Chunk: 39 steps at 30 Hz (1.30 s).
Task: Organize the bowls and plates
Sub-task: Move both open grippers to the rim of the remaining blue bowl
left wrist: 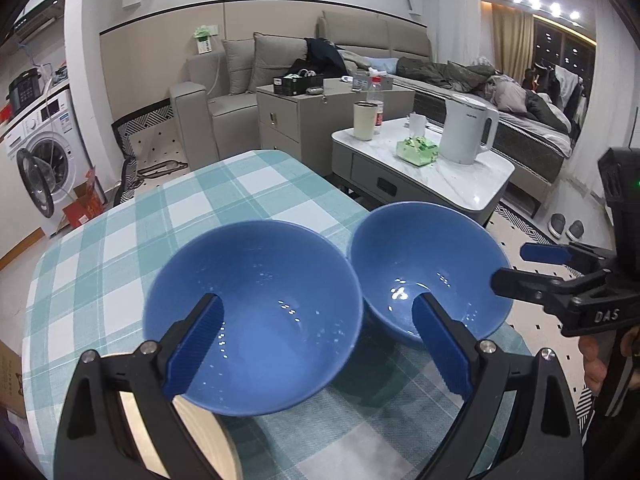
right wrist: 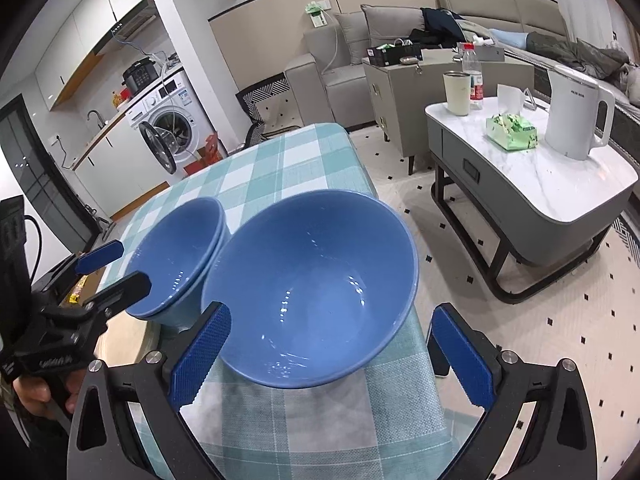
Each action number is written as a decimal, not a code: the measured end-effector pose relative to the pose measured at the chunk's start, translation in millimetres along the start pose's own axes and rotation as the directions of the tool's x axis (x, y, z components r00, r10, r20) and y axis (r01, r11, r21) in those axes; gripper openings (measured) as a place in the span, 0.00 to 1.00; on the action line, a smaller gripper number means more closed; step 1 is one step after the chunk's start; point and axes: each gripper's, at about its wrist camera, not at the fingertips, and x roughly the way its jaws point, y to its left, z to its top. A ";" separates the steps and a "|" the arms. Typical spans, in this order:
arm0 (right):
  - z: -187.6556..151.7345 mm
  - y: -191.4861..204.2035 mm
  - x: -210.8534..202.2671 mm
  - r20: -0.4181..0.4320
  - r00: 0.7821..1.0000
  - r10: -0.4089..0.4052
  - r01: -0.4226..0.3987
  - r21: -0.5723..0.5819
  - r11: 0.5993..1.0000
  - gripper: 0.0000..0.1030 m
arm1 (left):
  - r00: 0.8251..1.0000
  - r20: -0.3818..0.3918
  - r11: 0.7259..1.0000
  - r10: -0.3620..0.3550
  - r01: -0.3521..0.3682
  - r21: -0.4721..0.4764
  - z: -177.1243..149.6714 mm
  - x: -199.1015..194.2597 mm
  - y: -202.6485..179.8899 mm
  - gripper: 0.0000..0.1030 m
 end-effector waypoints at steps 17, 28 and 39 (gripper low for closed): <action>-3.6 -39.2 26.7 -0.068 0.998 -0.010 0.020 0.139 0.990 0.99 | 1.000 -0.027 0.999 -0.010 0.011 0.036 -1.8 12.4 -20.5 0.93; -6.0 -36.6 33.4 -0.093 0.995 -0.039 0.050 0.116 0.992 0.97 | 0.999 -0.035 0.999 -0.012 0.013 0.034 -2.0 14.4 -20.2 0.93; -7.6 -50.4 26.5 -0.083 0.994 -0.074 0.086 0.155 0.984 0.97 | 0.999 -0.032 0.998 -0.014 0.016 0.053 0.6 17.0 -24.6 0.93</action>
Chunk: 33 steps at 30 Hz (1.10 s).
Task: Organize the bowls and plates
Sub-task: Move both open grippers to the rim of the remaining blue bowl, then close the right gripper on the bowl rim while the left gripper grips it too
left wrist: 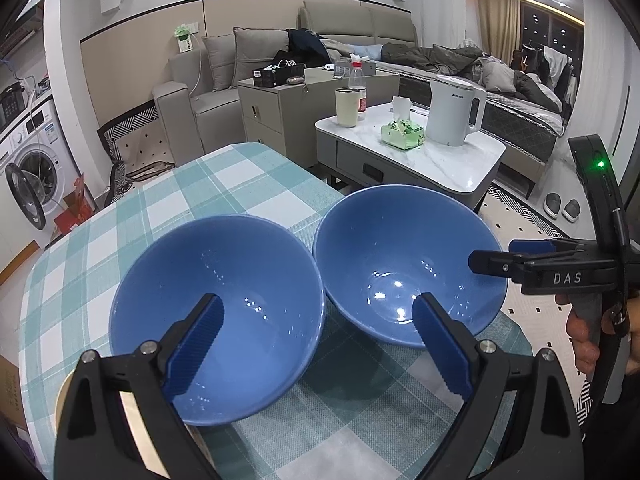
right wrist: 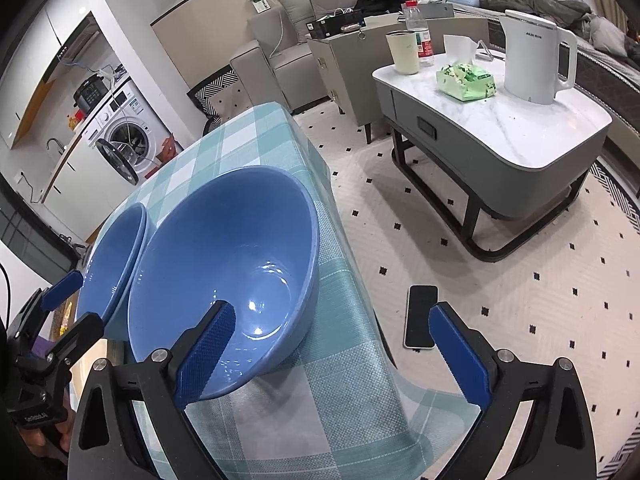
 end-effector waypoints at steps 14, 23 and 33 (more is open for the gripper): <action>-2.3 13.2 6.4 -0.039 0.989 0.143 -0.144 -0.020 0.989 0.85 | 0.999 -0.020 0.993 -0.043 0.045 0.113 32.8 24.4 -11.3 0.93; -7.6 21.9 15.8 -0.071 0.978 0.195 -0.198 -0.043 0.979 0.79 | 0.995 -0.077 0.988 -0.066 0.076 0.138 50.4 53.2 -14.3 0.83; -12.5 30.2 22.9 -0.096 0.971 0.217 -0.225 -0.080 0.971 0.70 | 0.981 -0.191 0.981 -0.044 0.079 0.179 61.5 87.3 -23.6 0.58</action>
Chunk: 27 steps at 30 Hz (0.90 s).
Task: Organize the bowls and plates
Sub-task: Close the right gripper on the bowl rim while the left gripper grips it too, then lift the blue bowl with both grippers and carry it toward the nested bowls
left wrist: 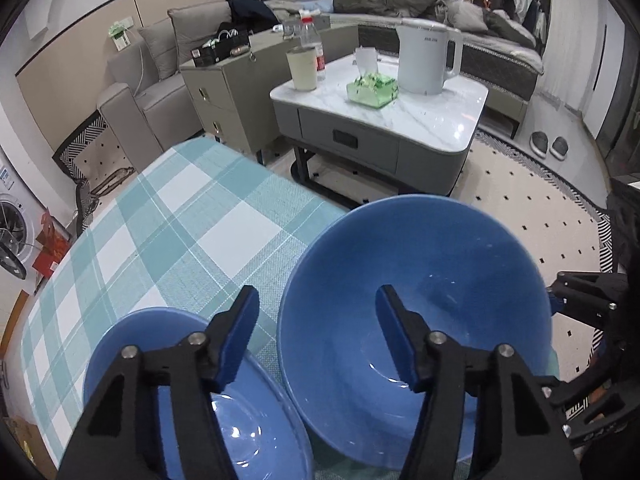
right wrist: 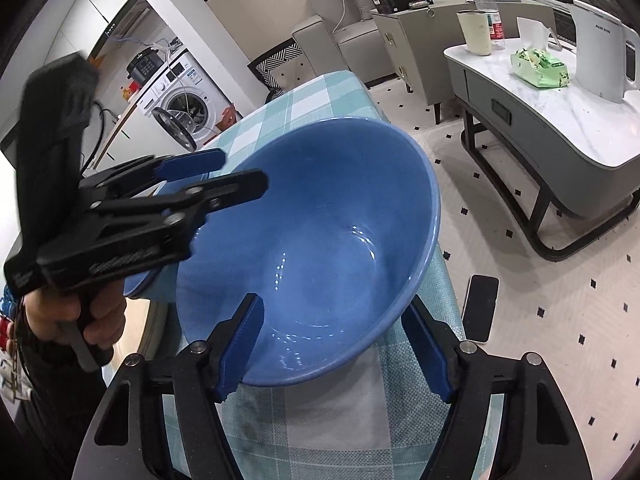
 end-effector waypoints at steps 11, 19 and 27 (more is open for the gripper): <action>0.6 -8.3 -0.3 0.004 1.000 0.024 -0.024 0.012 1.000 0.66 | 0.998 -0.061 0.999 0.017 -0.016 0.029 1.8 18.4 -7.2 0.45; 2.9 -20.4 -12.7 0.050 0.999 -0.012 0.009 0.059 0.998 0.61 | 0.998 -0.061 1.000 -0.012 0.013 0.014 0.2 17.9 -11.7 0.41; 5.5 -33.6 -14.2 0.070 0.997 -0.028 0.019 0.120 0.993 0.60 | 0.998 -0.057 0.999 -0.034 0.035 0.012 -5.0 10.9 -18.1 0.41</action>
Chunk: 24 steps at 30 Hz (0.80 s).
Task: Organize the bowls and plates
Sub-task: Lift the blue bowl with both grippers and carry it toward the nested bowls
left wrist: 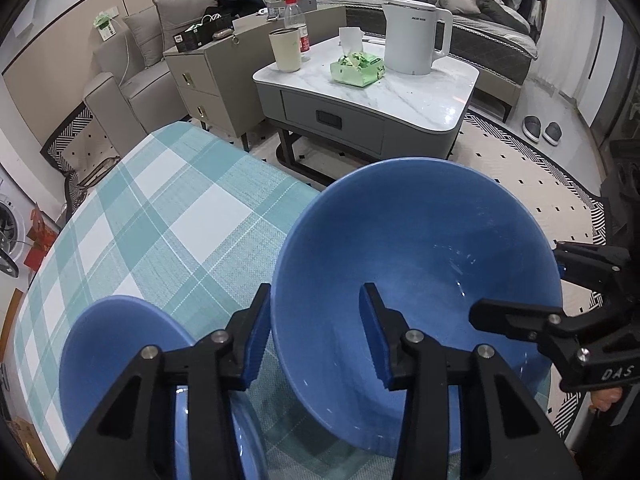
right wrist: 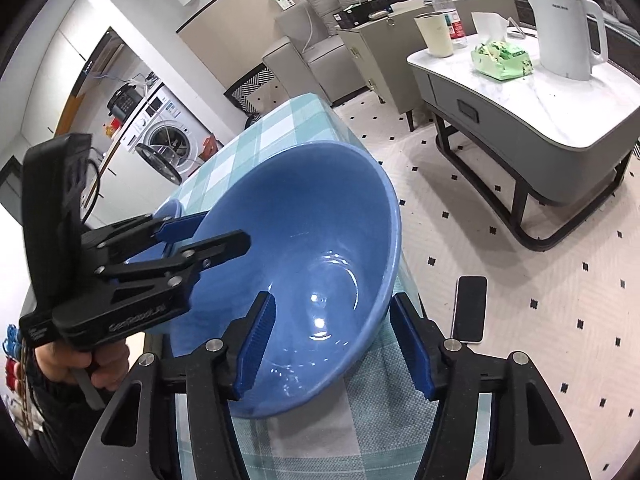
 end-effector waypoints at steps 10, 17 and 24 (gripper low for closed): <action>1.2 -1.1 1.4 -0.005 1.000 0.002 -0.002 -0.002 1.000 0.60 | 1.000 0.002 1.000 -0.009 0.009 0.001 -8.4 -3.1 -1.7 0.41; 0.5 -4.2 2.6 -0.019 1.000 0.000 0.000 -0.007 1.000 0.60 | 1.000 0.002 1.000 -0.010 0.010 0.003 -11.9 -5.3 -2.9 0.42; -0.3 -11.6 -2.8 -0.018 1.000 -0.005 0.005 -0.013 1.000 0.60 | 1.000 0.002 1.000 -0.011 0.011 0.002 -12.8 -6.2 -3.4 0.42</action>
